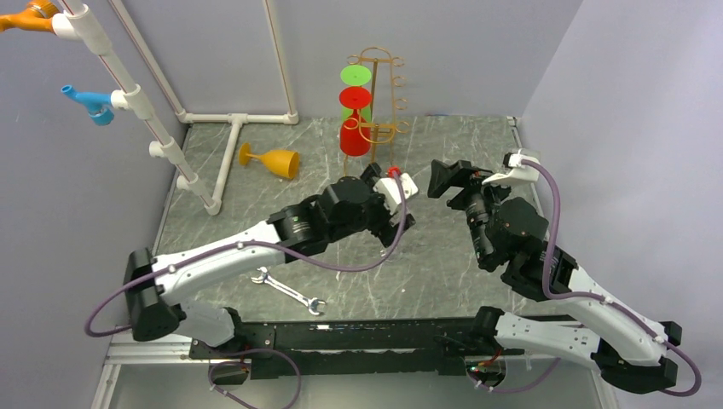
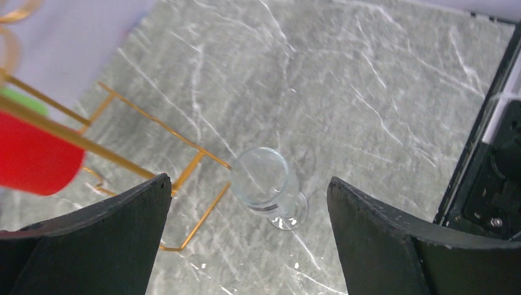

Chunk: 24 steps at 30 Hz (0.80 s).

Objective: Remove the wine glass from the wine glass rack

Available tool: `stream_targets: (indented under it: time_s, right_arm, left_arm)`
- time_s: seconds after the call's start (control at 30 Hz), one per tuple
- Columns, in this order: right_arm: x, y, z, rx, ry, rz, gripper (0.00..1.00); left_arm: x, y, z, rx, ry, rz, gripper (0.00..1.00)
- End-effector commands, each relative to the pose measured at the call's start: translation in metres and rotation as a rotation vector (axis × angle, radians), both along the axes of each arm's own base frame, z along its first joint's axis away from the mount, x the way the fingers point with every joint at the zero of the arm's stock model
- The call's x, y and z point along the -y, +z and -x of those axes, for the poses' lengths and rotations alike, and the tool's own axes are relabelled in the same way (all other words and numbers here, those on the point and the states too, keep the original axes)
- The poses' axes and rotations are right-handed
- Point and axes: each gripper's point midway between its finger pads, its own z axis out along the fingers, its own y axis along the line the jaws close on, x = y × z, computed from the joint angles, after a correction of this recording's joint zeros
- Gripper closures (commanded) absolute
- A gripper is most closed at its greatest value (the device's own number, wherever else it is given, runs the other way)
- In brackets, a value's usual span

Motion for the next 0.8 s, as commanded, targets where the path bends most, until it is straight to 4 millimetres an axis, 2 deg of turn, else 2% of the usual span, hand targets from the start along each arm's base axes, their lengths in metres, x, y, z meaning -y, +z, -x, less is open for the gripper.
stream_targets:
  time_s: [0.0, 0.1, 0.23, 0.4, 0.47, 0.67, 0.77]
  right_arm:
    - [0.002, 0.012, 0.003, 0.023, 0.015, -0.018, 0.1]
    - [0.0, 0.011, 0.003, 0.021, 0.022, -0.02, 0.1]
    - [-0.003, 0.01, 0.002, 0.014, 0.031, -0.019, 0.1]
    - [-0.006, 0.007, 0.002, 0.014, 0.039, -0.02, 0.1]
    - [-0.007, 0.007, 0.002, 0.012, 0.045, -0.022, 0.1]
    - [-0.01, 0.003, 0.002, 0.001, 0.054, -0.018, 0.1]
    - [-0.01, 0.002, 0.002, 0.001, 0.056, -0.024, 0.1]
  left_arm:
    - [-0.043, 0.063, -0.01, 0.136, 0.166, 0.084, 0.01]
    - [-0.074, 0.071, -0.017, 0.186, 0.285, 0.072, 0.01]
    - [-0.115, 0.069, -0.027, 0.242, 0.451, 0.027, 0.01]
    - [-0.155, 0.056, -0.038, 0.293, 0.625, -0.056, 0.01]
    - [-0.176, 0.05, -0.049, 0.272, 0.719, -0.081, 0.01]
    - [-0.228, 0.011, -0.08, 0.115, 0.898, -0.102, 0.01]
    - [-0.245, -0.023, -0.097, 0.051, 0.955, -0.155, 0.01]
